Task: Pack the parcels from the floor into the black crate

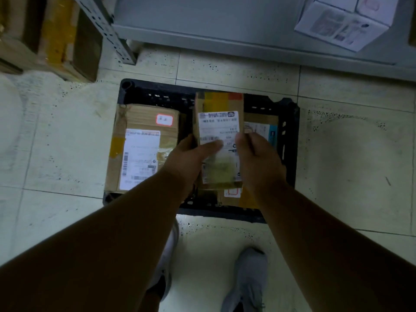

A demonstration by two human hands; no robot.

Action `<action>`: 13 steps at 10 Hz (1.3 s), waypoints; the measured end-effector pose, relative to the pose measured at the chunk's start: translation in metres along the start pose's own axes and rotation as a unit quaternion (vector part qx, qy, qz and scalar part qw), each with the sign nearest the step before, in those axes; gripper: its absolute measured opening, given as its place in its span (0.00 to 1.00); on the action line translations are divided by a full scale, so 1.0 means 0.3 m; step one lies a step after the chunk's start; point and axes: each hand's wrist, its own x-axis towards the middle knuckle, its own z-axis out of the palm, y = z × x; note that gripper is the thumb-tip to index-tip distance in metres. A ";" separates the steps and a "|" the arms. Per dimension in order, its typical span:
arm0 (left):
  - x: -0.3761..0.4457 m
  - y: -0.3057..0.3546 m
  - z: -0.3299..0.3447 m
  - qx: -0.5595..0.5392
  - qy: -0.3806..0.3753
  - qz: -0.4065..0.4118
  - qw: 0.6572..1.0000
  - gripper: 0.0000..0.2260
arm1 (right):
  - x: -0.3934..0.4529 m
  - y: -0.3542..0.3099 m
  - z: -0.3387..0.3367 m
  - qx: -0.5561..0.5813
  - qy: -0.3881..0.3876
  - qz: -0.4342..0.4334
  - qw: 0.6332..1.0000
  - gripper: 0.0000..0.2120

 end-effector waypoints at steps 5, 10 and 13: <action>-0.046 -0.151 0.005 0.635 0.141 0.032 0.758 0.43 | -0.053 0.120 0.153 -0.222 -0.053 0.027 0.973 0.09; 0.067 -0.129 0.016 0.695 0.053 -0.033 0.716 0.25 | 0.060 0.110 0.209 -0.336 -0.148 0.052 0.929 0.20; -0.230 0.065 0.021 0.771 0.064 0.111 0.623 0.23 | -0.109 -0.124 0.022 -0.338 -0.030 -0.065 0.938 0.09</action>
